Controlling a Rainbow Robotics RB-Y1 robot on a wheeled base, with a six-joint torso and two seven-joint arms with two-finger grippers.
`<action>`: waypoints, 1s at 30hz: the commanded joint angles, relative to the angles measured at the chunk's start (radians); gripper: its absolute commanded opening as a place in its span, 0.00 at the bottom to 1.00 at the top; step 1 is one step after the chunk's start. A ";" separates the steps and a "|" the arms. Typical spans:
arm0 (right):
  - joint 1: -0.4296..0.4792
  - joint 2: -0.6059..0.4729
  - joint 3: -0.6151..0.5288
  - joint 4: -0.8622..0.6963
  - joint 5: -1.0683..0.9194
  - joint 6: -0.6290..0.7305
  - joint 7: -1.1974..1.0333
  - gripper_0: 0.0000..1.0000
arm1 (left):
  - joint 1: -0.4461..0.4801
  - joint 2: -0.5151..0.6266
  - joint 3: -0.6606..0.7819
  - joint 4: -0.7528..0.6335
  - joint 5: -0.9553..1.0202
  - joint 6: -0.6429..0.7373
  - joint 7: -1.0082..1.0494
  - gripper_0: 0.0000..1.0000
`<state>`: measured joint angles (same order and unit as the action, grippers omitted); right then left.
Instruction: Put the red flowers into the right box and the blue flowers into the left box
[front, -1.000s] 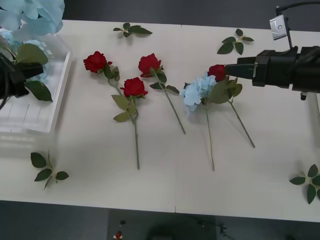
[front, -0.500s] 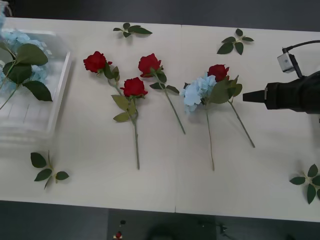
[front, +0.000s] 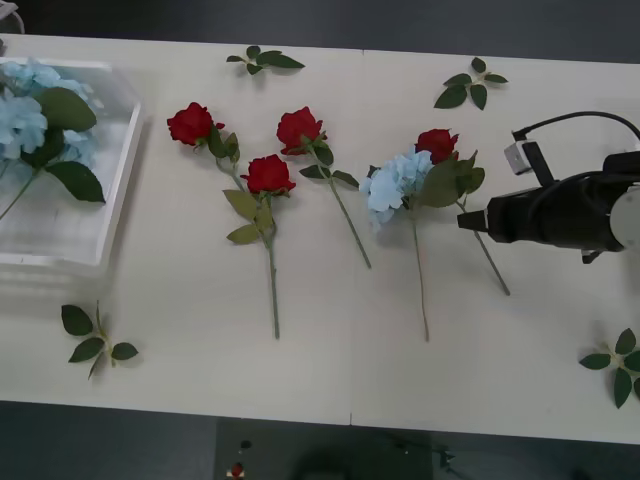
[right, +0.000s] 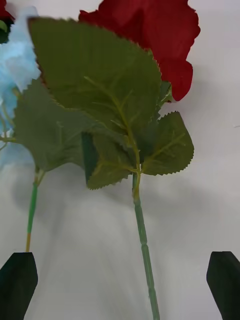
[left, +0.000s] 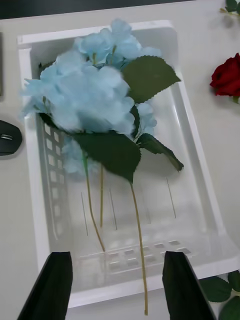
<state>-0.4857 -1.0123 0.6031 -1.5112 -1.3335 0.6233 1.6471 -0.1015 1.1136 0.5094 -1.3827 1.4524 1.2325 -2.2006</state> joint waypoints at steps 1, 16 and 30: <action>-0.076 0.027 0.038 0.045 0.083 -0.002 -0.092 1.00 | -0.006 0.034 -0.020 -0.053 0.054 0.018 0.033 0.87; -0.241 0.204 0.127 0.310 0.200 -0.008 -0.135 0.73 | -0.368 -0.090 -0.471 -0.131 0.022 0.179 0.420 0.87; -0.272 0.251 0.130 0.370 0.214 -0.016 -0.129 0.00 | -0.557 -0.416 -0.670 -0.183 -0.567 0.229 0.909 0.87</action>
<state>-0.7326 -0.7544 0.7279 -1.1307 -1.1200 0.6136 1.5527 -0.6234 0.7318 -0.1701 -1.5237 0.9461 1.4424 -1.4193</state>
